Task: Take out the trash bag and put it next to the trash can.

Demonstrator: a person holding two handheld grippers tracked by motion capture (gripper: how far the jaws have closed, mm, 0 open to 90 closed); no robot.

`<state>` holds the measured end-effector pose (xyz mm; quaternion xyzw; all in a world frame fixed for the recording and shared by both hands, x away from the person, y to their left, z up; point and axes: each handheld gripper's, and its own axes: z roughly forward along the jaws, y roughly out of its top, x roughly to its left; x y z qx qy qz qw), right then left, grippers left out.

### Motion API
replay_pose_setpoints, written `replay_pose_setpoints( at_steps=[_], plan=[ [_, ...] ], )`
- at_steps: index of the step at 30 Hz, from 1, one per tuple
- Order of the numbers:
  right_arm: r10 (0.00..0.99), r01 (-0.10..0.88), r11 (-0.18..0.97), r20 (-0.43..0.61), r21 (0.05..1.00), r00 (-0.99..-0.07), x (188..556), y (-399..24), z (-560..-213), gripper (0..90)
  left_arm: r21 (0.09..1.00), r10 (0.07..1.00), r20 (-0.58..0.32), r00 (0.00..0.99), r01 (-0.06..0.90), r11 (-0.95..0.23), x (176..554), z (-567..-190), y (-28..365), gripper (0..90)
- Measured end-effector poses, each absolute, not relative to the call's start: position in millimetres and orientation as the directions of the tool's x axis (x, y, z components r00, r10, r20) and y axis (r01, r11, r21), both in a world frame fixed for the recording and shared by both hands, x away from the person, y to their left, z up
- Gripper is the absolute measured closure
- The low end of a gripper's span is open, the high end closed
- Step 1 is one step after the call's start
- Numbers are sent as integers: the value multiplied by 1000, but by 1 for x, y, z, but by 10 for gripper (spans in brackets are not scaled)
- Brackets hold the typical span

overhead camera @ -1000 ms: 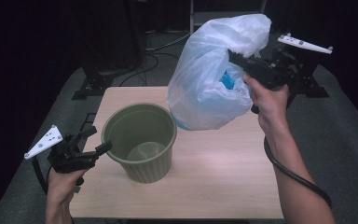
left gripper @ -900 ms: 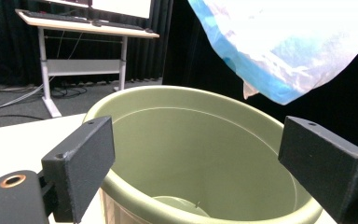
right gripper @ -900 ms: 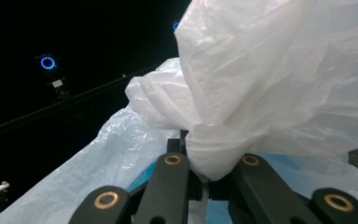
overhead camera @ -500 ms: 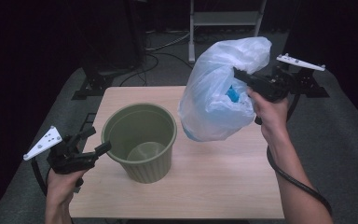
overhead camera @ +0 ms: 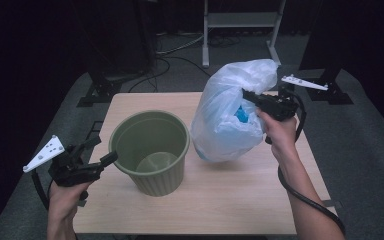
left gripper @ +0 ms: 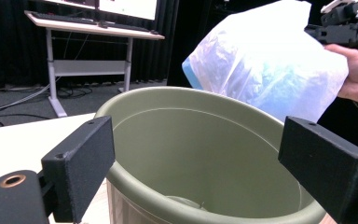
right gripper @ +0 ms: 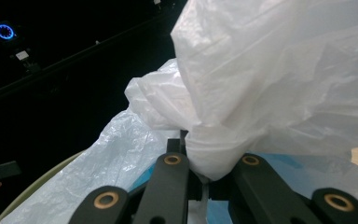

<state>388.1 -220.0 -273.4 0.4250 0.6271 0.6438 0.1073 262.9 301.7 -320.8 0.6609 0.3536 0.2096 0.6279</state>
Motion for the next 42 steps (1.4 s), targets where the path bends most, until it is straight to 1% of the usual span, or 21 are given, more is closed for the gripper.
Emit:
replay_pose_setpoints(
  at_steps=[12,24,36,42],
  plan=[
    [656,446,-183,447,876,-608,394,-211,-310,871,977,729,-169,663,208,37,263,-322,301,94],
    [655,482,-149,451,864,-606,395,-200,-335,870,977,734,-173,657,207,45,262,-322,303,94],
    [630,522,-119,471,844,-617,398,-182,-368,870,977,735,-176,655,208,48,262,-323,305,94],
    [621,533,-105,474,840,-625,399,-175,-377,869,977,735,-177,655,208,51,262,-322,305,94]
  ],
)
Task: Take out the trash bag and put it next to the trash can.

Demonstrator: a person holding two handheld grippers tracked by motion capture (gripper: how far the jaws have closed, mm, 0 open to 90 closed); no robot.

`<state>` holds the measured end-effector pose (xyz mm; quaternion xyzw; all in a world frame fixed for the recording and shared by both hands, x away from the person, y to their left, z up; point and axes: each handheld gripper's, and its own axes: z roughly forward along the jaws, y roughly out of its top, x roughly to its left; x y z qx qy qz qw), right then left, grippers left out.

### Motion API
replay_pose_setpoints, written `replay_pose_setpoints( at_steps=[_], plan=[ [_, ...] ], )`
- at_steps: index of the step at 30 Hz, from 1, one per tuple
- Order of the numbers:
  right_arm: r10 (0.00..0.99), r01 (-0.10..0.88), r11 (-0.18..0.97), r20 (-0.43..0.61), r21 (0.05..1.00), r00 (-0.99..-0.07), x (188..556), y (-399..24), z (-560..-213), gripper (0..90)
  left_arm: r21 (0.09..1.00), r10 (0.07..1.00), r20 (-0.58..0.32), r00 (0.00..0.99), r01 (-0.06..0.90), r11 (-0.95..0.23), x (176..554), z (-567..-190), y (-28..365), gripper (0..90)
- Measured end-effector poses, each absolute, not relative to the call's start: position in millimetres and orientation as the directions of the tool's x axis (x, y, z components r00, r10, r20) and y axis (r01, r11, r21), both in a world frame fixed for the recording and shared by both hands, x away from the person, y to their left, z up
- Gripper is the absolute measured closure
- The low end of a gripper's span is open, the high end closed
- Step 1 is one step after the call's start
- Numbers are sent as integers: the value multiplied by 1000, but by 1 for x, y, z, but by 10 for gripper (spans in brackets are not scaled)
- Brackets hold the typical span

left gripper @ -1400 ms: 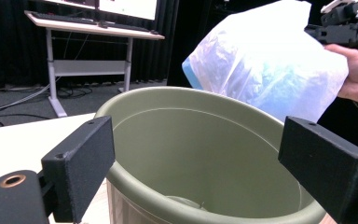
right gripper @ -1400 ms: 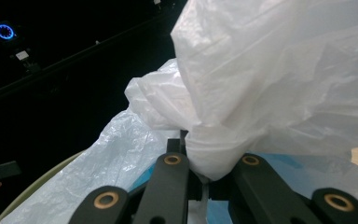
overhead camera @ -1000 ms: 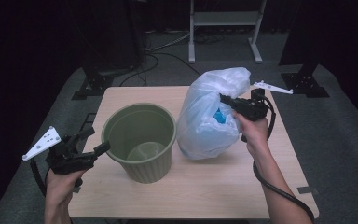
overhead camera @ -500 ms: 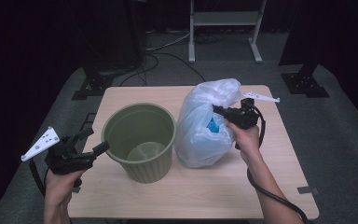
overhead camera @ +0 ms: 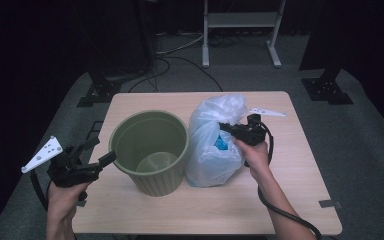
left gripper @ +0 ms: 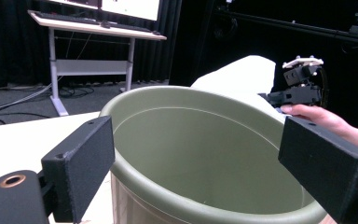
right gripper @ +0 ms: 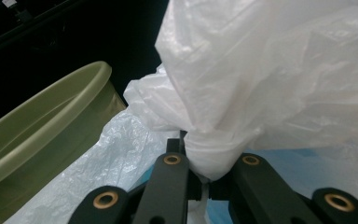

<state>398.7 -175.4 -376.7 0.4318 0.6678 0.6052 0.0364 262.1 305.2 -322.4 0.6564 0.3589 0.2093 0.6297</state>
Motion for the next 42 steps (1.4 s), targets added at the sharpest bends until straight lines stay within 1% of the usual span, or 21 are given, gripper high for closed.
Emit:
replay_pose_setpoints(
  at_steps=[16,26,37,38,39,40,42],
  plan=[
    [609,573,-48,479,818,-632,403,-152,-405,869,977,736,-173,654,207,46,262,-323,305,94],
    [609,589,-32,483,807,-629,405,-147,-418,866,977,738,-175,651,207,49,261,-323,306,94],
    [609,596,-24,484,803,-628,406,-148,-423,854,977,736,-174,654,209,44,262,-323,304,94],
    [609,596,-23,484,803,-629,406,-148,-423,845,977,737,-173,654,208,45,262,-323,305,94],
    [608,597,-24,486,802,-628,405,-149,-423,817,977,738,-173,653,207,46,261,-323,305,94],
    [609,595,-25,484,804,-629,404,-151,-421,754,977,739,-175,650,207,49,261,-323,306,94],
    [607,586,-31,481,810,-632,402,-154,-418,669,977,741,-175,649,207,49,261,-322,306,94]
  ],
)
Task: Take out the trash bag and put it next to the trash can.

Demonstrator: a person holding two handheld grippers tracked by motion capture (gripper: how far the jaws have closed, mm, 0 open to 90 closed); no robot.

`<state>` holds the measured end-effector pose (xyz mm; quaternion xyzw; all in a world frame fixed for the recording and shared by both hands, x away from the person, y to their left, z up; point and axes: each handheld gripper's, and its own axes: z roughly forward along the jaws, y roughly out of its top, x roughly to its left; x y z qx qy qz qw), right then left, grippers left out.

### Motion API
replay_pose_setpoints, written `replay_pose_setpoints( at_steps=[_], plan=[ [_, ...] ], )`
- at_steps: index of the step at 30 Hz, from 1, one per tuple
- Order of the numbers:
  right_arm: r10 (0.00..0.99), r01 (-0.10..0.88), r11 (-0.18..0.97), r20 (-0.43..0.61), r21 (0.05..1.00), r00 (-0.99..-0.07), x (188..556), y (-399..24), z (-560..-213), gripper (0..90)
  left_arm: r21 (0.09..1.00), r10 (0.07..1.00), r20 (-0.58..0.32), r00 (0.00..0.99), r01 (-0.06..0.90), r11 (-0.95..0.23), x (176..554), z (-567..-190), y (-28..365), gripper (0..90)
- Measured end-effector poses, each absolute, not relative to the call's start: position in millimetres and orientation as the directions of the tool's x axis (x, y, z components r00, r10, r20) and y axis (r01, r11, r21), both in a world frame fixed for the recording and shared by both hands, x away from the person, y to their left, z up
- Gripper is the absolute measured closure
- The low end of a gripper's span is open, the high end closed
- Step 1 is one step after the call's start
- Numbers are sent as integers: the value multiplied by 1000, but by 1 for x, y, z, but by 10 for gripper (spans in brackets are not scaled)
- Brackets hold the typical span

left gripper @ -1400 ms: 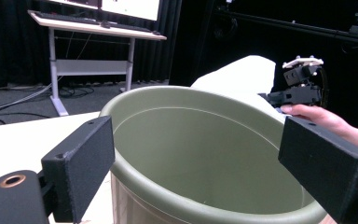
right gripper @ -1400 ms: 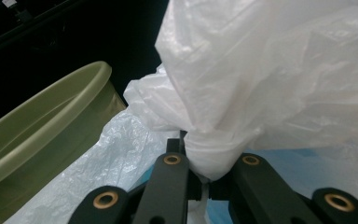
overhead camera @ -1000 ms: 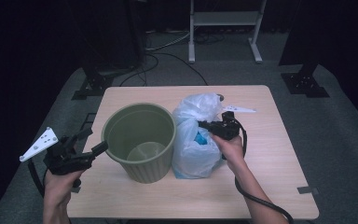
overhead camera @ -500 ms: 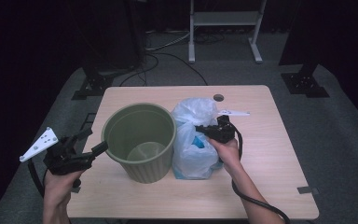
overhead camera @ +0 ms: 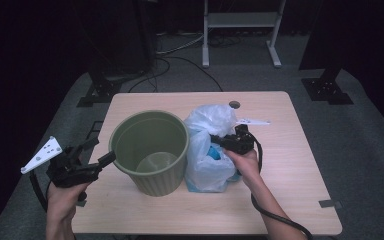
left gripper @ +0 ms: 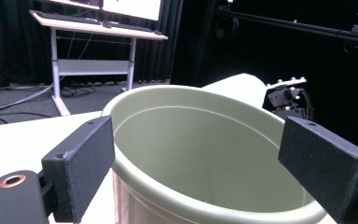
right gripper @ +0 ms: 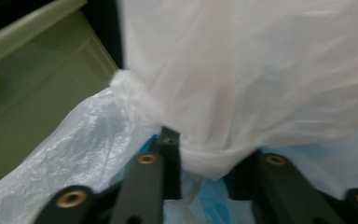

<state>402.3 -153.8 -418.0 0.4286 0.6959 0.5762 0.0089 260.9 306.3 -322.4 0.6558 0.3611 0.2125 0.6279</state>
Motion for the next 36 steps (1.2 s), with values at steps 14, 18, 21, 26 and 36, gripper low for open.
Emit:
replay_pose_setpoints(
  at_steps=[14,18,21,26,36],
  plan=[
    [629,524,-38,428,851,-649,379,-189,-399,390,977,737,-172,654,210,42,262,-323,303,94],
    [633,508,-45,418,860,-651,369,-203,-394,377,976,737,-174,654,212,42,262,-324,302,94],
    [636,502,-46,413,864,-652,364,-210,-392,376,977,736,-171,655,210,40,261,-324,303,94],
    [637,502,-57,418,863,-648,358,-218,-392,367,976,737,-174,653,212,42,261,-324,303,94],
    [649,493,-106,436,863,-624,340,-242,-400,364,976,737,-173,654,213,40,261,-325,302,94]
  ],
)
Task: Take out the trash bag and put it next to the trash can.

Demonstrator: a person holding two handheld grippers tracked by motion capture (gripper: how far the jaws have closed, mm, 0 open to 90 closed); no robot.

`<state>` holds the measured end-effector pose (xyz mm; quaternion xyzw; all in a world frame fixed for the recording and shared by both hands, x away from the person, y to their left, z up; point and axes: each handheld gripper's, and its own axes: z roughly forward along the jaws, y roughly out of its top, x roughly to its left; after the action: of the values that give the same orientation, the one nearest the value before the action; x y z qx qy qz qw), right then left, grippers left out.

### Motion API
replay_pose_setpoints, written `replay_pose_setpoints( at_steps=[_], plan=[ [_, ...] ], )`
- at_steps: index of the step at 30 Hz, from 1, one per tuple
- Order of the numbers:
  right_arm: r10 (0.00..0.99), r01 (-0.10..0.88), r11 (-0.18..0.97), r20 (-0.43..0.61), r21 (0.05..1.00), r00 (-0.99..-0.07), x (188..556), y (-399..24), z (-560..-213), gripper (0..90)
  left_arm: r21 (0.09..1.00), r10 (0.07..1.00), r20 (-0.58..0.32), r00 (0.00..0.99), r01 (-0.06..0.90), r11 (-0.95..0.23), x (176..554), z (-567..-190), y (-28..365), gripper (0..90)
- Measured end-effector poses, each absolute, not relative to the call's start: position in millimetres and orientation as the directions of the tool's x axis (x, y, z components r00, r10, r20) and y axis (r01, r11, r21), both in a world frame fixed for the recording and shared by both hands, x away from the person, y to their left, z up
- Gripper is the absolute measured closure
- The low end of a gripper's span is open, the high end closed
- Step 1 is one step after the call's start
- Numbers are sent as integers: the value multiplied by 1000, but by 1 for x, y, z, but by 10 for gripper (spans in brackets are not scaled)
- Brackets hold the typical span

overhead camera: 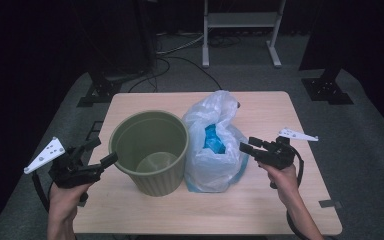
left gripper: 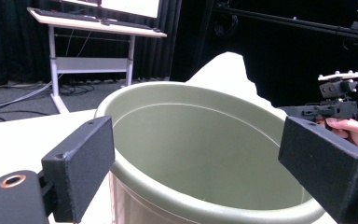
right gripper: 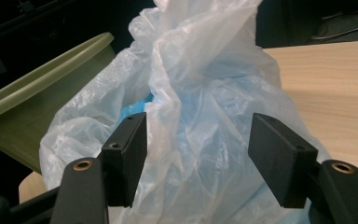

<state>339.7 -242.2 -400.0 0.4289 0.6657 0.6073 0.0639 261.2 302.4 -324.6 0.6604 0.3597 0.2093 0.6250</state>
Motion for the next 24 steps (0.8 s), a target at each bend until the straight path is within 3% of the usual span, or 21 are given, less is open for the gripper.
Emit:
replay_pose_setpoints(
  at_steps=[24],
  plan=[
    [682,515,-83,425,853,-595,315,-266,-434,308,976,736,-174,654,213,41,261,-325,301,94]
  ],
)
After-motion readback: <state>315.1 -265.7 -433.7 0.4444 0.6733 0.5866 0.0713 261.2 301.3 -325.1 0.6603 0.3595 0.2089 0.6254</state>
